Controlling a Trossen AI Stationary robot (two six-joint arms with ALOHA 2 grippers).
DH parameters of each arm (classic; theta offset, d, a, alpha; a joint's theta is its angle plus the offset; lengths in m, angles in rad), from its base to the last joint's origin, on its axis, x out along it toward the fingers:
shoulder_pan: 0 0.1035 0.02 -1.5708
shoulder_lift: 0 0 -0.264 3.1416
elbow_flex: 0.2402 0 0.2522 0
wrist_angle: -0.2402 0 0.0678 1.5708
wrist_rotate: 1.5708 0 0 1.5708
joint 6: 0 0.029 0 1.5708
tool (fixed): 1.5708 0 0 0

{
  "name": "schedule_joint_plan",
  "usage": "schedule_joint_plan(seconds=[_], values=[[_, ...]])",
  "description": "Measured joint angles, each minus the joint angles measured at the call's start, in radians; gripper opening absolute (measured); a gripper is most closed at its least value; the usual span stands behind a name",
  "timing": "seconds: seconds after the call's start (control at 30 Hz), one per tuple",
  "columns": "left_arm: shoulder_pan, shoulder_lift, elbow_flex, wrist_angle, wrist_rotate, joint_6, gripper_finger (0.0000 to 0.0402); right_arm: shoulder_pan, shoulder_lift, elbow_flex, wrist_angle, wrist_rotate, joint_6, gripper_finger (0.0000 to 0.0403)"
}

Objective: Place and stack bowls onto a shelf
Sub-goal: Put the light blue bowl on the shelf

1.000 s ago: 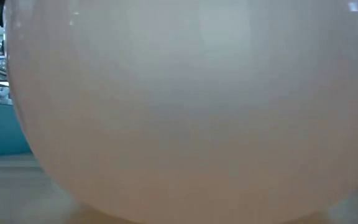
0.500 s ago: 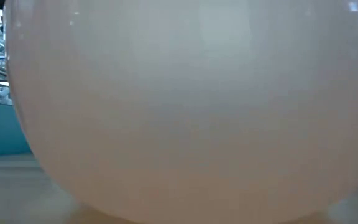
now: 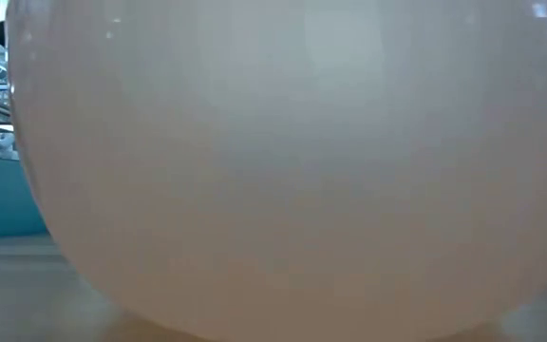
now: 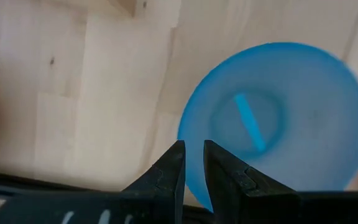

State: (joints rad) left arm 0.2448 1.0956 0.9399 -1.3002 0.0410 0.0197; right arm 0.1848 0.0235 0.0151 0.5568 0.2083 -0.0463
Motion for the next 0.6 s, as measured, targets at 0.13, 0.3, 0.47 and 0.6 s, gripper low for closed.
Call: schedule_joint_plan(seconds=[0.13, 0.3, 0.47, 0.6], values=[[-0.004, 0.038, -0.001, 0.010, -0.005, -0.090, 0.0062, 0.000, 0.000, 0.000, 0.000, 0.000, 0.000, 0.0000], [-0.016, 0.057, -0.001, 0.041, -0.008, -0.108, 0.0062, 0.000, 0.000, 0.000, 0.000, 0.000, 0.000, 0.0000], [-0.039, 0.056, -0.001, 0.088, 0.056, -0.361, 0.0062, 0.000, 0.000, 0.000, 0.000, 0.000, 0.000, 0.0000], [-0.100, 0.056, -0.001, 0.086, 0.128, -0.686, 0.0062, 0.000, 0.000, 0.000, 0.001, 0.000, 0.000, 0.0000]])
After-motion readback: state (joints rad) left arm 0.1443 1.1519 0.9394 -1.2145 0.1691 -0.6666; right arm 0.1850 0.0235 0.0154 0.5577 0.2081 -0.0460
